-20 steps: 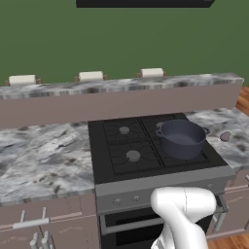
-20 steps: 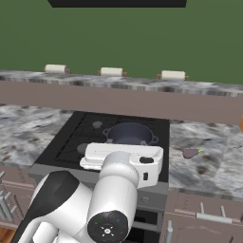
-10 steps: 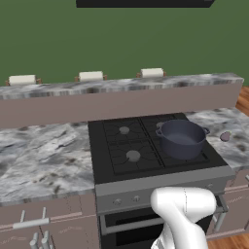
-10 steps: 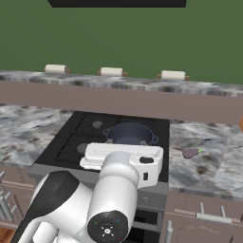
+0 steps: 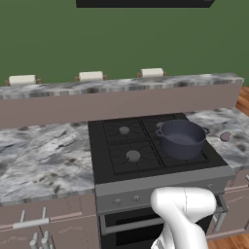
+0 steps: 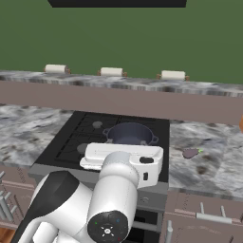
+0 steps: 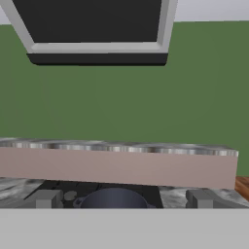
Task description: Turn on the burner for the pot on the stove. Wait thirty seconds for the pot to heat up. Then add the eggplant to the pot.
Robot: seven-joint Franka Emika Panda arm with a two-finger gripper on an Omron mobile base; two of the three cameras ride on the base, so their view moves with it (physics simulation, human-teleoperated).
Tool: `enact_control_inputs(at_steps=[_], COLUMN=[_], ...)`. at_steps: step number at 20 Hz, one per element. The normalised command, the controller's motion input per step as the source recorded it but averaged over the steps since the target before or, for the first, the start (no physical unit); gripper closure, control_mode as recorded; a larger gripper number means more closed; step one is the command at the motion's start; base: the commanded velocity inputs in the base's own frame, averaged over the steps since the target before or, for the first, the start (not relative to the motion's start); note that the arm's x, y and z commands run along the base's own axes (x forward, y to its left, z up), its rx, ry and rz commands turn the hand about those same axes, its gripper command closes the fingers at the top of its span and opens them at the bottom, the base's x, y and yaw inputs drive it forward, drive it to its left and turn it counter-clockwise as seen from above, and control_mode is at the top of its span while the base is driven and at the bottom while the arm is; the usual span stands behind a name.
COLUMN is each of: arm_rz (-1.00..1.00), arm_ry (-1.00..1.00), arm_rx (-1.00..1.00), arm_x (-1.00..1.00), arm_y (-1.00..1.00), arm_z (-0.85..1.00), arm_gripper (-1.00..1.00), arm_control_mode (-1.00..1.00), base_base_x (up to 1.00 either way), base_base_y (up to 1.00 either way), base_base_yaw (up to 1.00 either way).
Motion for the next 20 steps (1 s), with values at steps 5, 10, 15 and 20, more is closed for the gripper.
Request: enact_control_inputs(at_steps=[5,10,15,20], arm_rz=[0.0,0.0,0.0,0.0], arm_ry=[0.0,0.0,0.0,0.0], arm_rx=[0.0,0.0,0.0,0.0], arm_x=[0.0,0.0,0.0,0.0], arm_y=[0.0,0.0,0.0,0.0], arm_z=[0.0,0.0,0.0,0.0], arm_gripper=[-1.0,-1.0,-1.0,-1.0], arm_control_mode=[-1.0,-1.0,-1.0,-1.0], base_base_x=[0.0,0.0,0.0,0.0], base_base_y=[0.0,0.0,0.0,0.0], base_base_yaw=[0.0,0.0,0.0,0.0])
